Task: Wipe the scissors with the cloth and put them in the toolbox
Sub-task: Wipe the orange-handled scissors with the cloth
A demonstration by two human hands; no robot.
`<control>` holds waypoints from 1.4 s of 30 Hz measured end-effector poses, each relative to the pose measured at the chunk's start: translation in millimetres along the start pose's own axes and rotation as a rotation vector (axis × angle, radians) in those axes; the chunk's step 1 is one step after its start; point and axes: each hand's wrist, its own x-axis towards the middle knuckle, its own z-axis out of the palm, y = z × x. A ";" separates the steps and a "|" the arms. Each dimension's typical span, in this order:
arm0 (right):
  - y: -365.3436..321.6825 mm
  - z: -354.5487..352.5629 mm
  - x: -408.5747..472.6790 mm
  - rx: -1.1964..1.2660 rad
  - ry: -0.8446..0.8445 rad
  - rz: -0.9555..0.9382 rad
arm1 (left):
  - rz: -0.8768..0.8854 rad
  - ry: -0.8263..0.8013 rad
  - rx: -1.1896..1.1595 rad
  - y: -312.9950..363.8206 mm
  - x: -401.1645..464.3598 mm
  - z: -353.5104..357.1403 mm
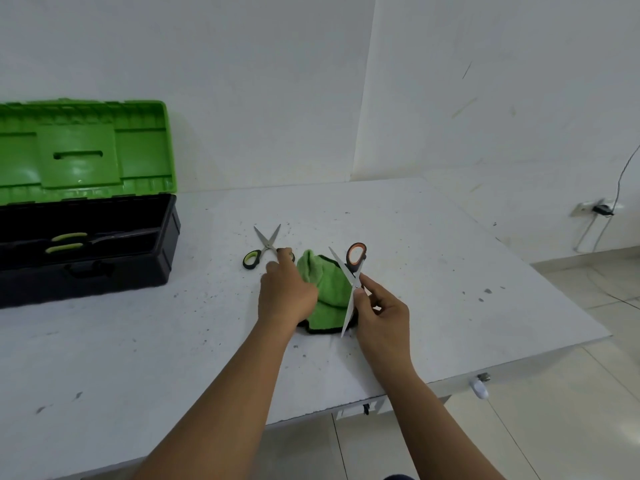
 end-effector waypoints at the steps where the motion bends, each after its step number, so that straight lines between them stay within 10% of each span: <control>1: 1.2 0.3 0.8 -0.002 0.000 -0.003 | 0.049 0.112 0.035 -0.8 -1.5 3.0; 4: 4.8 -0.4 4.1 -0.001 0.007 0.007 | 0.226 0.250 0.089 2.2 -4.3 6.2; 15: 8.7 -1.2 6.1 0.036 0.027 0.018 | 0.348 -0.159 0.646 7.7 18.6 -1.3; 21: 9.6 2.1 5.7 0.008 0.025 0.011 | 0.341 -0.089 0.134 2.7 16.7 -7.2; 29: 3.7 5.3 0.3 -0.007 0.018 -0.035 | -0.220 -0.459 -0.899 12.3 1.3 -6.5; 42: 3.0 1.9 -1.4 0.007 -0.039 -0.096 | -0.161 -0.227 -0.865 24.3 -8.2 25.8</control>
